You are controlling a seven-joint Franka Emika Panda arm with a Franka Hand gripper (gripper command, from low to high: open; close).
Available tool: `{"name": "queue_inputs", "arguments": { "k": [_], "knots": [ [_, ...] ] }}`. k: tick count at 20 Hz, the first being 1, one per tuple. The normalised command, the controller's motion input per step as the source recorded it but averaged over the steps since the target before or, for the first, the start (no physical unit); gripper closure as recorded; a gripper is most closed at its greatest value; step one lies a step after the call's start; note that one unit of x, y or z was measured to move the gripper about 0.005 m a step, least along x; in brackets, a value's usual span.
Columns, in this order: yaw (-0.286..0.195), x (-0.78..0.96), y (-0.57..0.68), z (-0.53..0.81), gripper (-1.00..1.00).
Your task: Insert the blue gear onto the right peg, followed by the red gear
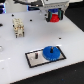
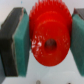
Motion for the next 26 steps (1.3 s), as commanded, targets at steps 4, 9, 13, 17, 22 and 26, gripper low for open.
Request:
{"name": "queue_inputs", "arguments": {
  "k": [4, 9, 13, 17, 22, 26],
  "knots": [
    [0.0, 0.77, -0.13, 0.46, 1.0],
    [0.0, 0.8, -0.11, 0.43, 1.0],
    [0.0, 0.84, -0.11, 0.34, 1.0],
    [0.0, 0.84, -0.13, 0.32, 1.0],
    [0.0, 0.84, -0.17, 0.23, 1.0],
    [0.0, 0.8, -0.22, 0.16, 1.0]
  ]
}}
